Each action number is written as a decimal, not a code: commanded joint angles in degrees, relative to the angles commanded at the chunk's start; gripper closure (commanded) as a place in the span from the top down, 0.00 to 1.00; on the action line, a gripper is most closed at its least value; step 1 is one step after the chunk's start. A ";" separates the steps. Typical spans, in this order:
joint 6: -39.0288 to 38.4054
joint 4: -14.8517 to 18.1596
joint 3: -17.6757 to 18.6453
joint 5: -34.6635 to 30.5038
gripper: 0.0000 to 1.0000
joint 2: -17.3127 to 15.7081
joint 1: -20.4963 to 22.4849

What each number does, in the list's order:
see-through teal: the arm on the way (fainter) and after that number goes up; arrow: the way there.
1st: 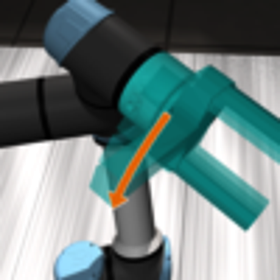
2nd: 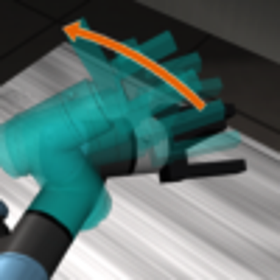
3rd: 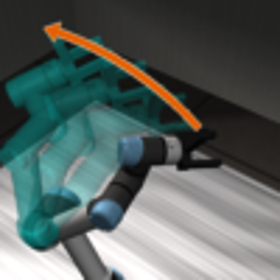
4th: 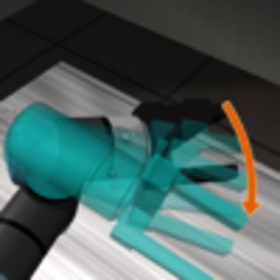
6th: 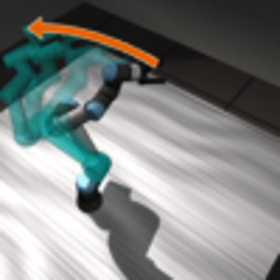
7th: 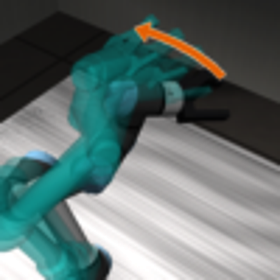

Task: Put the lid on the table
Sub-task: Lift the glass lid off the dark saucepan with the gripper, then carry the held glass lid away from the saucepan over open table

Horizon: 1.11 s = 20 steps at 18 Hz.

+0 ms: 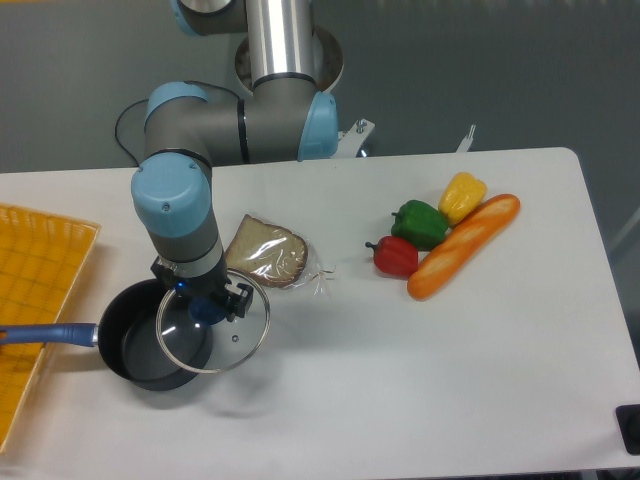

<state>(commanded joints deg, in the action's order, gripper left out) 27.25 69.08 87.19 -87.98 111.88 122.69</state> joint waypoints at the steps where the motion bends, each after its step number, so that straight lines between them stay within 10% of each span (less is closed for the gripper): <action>1: 0.00 -0.09 0.09 -0.09 0.44 0.00 0.00; 20: 9.31 -0.09 0.35 0.00 0.44 0.70 6.24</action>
<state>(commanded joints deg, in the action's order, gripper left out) 36.56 68.99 87.54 -87.98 112.59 128.93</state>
